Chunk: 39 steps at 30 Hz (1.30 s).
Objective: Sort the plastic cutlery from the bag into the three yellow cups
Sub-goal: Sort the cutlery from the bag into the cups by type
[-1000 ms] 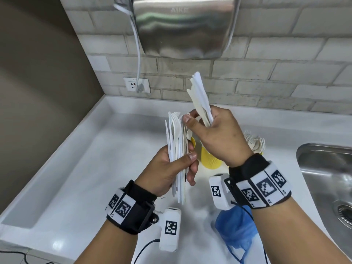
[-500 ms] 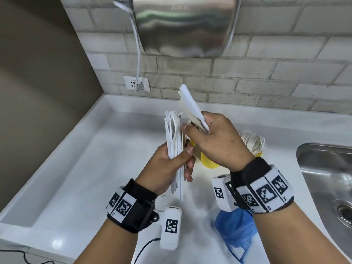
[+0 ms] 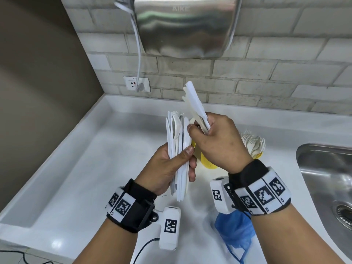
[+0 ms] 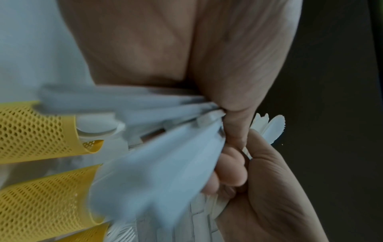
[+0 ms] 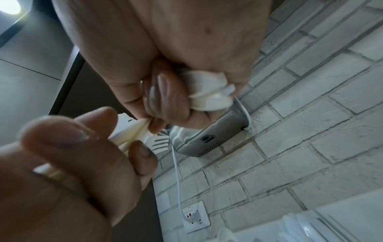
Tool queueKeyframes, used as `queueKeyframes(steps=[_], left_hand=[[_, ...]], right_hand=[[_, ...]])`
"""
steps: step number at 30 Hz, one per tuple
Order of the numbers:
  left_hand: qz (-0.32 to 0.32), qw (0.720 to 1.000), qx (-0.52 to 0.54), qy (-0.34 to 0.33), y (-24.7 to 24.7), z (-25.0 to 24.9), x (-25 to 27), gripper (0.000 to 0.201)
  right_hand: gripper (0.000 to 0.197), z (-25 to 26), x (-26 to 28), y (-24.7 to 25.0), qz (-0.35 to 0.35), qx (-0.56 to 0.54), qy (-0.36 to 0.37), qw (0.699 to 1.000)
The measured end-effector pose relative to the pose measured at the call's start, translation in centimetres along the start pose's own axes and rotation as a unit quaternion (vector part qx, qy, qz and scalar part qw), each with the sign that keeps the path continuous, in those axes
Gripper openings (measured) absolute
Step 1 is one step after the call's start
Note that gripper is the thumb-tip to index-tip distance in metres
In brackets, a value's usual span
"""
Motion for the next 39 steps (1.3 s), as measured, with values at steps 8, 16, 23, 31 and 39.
queueKeyframes(steps=[8,16,23,31,39], left_hand=[[-0.004,1.000,-0.006,0.009,0.4,0.3,0.0,0.039],[-0.005,1.000,0.003,0.008,0.5,0.2,-0.2,0.041],[-0.009,1.000,0.012,0.006,0.6,0.2,-0.2,0.035],[0.002,0.999,0.030,0.017,0.2,0.2,-0.2,0.022],[-0.018,0.999,0.021,0.043,0.1,0.8,0.1,0.010]], right_hand=[[0.035,-1.2,-0.2,0.9,-0.095,-0.018,-0.010,0.995],[0.032,-1.6,0.0,0.0,-0.002,-0.095,-0.031,0.995],[0.041,-2.7,-0.2,0.4,-0.056,-0.185,-0.067,0.979],[0.027,-3.9,0.0,-0.8,-0.044,-0.272,-0.123,0.954],[0.026,-6.0,-0.2,1.6,-0.233,-0.459,-0.154,0.844]])
Point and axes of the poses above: each hand's wrist, its own x-axis away from the middle knuckle, its own y-axis out of the back of the hand, z = x × y, the point moved 7 cm from there along -x, towards the middle knuckle, and after that the axes turned 2 degrees about x, right-handed, at the moved point
